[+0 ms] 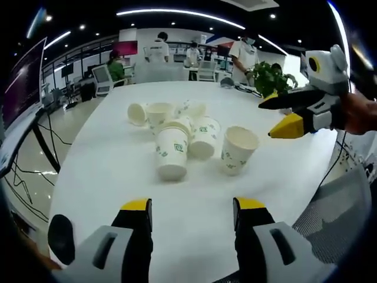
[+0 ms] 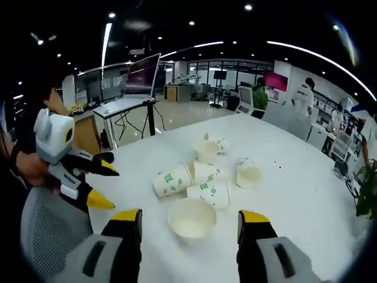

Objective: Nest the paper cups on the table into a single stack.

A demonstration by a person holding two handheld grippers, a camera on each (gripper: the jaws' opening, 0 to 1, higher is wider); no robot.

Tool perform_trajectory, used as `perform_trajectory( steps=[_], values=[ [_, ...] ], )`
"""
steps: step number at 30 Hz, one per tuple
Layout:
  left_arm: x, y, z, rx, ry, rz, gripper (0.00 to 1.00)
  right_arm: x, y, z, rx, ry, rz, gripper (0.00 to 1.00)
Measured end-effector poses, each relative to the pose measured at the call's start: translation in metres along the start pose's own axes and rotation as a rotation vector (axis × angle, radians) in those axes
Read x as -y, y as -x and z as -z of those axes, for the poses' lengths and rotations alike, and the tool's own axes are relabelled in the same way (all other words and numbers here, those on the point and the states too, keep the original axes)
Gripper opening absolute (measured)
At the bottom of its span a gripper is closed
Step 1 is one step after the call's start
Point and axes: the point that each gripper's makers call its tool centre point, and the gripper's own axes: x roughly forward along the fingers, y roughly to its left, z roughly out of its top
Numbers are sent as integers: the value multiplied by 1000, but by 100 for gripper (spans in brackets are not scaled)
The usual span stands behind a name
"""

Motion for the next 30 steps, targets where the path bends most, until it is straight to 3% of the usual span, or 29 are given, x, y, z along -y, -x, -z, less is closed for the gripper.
perform_trajectory(
  steps=[19, 30],
  values=[
    [4, -2, 3, -18, -11, 15, 54, 32, 32, 25, 17, -92, 108, 72],
    [4, -3, 3, -16, -5, 18, 54, 24, 45, 40, 4, -144, 132, 75]
  ],
)
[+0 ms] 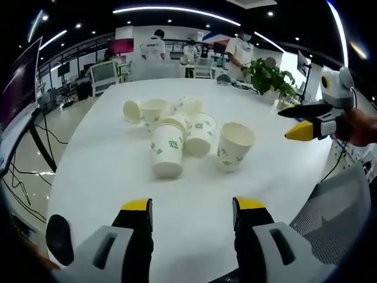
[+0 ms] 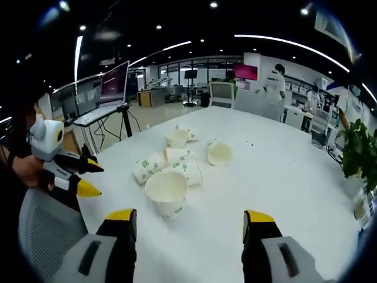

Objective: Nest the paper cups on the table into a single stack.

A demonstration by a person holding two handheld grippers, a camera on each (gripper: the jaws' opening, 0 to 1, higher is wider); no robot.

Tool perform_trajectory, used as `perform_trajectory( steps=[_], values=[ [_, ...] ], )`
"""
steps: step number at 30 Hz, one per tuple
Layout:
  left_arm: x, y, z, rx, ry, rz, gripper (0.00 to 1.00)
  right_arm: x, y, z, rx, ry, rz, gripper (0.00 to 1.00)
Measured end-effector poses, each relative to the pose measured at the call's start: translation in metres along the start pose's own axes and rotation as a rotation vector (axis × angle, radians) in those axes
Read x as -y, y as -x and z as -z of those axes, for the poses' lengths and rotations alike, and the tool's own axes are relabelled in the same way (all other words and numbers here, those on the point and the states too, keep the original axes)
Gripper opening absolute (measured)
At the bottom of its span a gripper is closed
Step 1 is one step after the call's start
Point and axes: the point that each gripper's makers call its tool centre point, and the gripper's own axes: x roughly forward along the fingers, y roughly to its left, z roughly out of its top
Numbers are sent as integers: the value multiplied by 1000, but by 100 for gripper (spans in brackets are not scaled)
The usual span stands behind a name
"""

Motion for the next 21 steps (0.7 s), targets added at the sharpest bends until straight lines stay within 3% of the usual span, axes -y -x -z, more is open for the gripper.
perform_trajectory(
  steps=[6, 21],
  values=[
    [0, -2, 1, 0, -4, 4, 54, -4, 6, 5, 34, -55, 11, 82],
    [2, -4, 2, -4, -19, 8, 53, -15, 20, 40, 23, -145, 33, 84]
  ],
)
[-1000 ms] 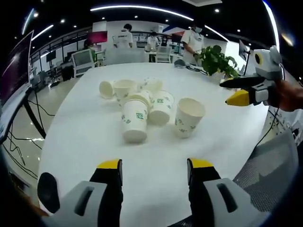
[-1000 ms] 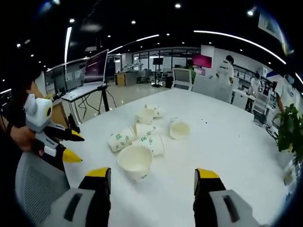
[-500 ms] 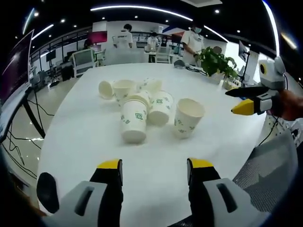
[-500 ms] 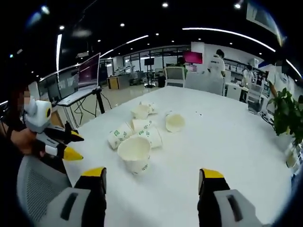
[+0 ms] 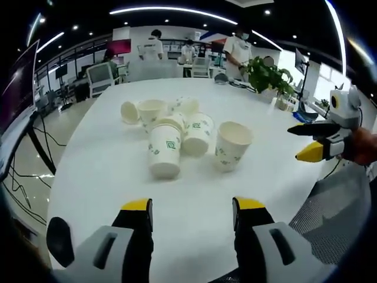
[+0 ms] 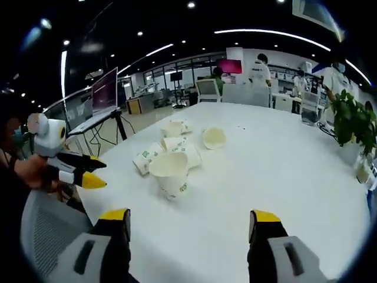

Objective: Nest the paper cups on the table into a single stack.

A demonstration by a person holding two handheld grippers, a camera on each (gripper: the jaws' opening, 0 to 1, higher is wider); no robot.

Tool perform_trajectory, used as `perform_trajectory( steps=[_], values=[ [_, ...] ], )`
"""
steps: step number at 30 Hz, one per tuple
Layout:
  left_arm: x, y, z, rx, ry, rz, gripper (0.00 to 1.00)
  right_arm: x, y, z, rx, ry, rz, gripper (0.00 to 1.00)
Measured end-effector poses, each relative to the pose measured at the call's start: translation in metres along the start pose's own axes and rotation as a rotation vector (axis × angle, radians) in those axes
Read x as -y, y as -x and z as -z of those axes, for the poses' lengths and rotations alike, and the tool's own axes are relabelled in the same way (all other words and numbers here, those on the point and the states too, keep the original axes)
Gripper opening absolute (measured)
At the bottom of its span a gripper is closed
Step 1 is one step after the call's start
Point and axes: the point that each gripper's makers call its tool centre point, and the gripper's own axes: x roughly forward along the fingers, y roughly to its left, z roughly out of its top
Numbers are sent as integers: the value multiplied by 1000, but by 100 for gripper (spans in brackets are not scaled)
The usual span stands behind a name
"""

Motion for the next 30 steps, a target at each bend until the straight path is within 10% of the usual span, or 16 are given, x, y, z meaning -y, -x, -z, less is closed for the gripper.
perform_trajectory(
  steps=[18, 30],
  values=[
    [-8, 4, -38, 1, -27, 29, 51, 2, 10, 14, 21, -36, 18, 83],
    [-74, -28, -98, 24, -166, -3, 50, 11, 20, 16, 48, -64, 48, 83]
  ],
)
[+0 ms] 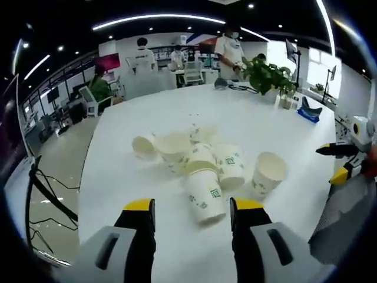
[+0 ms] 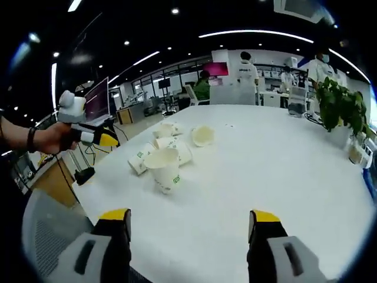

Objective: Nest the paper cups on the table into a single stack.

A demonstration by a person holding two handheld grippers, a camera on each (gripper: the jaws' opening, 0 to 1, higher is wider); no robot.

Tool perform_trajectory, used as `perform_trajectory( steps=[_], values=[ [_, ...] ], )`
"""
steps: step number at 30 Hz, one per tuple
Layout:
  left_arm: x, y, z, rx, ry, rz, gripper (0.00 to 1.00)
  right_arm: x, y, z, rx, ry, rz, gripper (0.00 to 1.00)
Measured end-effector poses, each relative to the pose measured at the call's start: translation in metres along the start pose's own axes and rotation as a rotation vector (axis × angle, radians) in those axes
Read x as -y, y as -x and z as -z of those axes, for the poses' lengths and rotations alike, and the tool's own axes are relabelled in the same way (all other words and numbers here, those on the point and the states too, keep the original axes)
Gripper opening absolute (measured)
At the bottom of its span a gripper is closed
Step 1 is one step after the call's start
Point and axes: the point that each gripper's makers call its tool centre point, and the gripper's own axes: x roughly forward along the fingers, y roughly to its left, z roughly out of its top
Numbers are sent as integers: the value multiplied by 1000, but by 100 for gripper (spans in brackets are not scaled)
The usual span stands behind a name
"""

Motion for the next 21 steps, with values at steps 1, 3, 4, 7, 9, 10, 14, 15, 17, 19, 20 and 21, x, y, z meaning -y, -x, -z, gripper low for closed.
perform_trajectory(
  steps=[1, 3, 4, 7, 9, 10, 14, 15, 17, 19, 20, 21],
  values=[
    [-3, -2, -2, -1, -5, -1, 50, 1, 1, 0, 0, 0, 1, 83],
    [-9, -6, -6, -4, -21, -1, 50, 4, 2, -1, 5, -6, 5, 83],
    [-9, -8, -9, -9, -47, 0, 49, 5, 4, -2, 8, -9, 8, 83],
    [-15, -13, -17, -22, -125, 6, 48, 9, 5, -2, 13, -19, 17, 83],
    [-16, -13, -24, -29, -169, 12, 47, 10, 6, -1, 14, -23, 19, 82],
    [-17, -15, -26, -33, -189, 13, 47, 10, 6, 0, 14, -25, 20, 82],
    [-27, -27, -37, -46, -250, 29, 45, 10, 6, 2, 10, -30, 17, 82],
    [-29, -31, -41, -52, -267, 34, 45, 9, 6, 2, 9, -30, 15, 82],
    [-37, -38, -45, -62, -299, 38, 44, 9, 5, 2, 9, -29, 15, 82],
    [-42, -43, -48, -90, -369, 59, 44, 8, 6, 2, 5, -31, 14, 82],
    [-43, -47, -45, -134, -436, 82, 44, 7, 6, 2, 7, -34, 12, 82],
    [-43, -49, -42, -159, -481, 96, 44, 7, 6, 2, 9, -35, 10, 82]
  ],
)
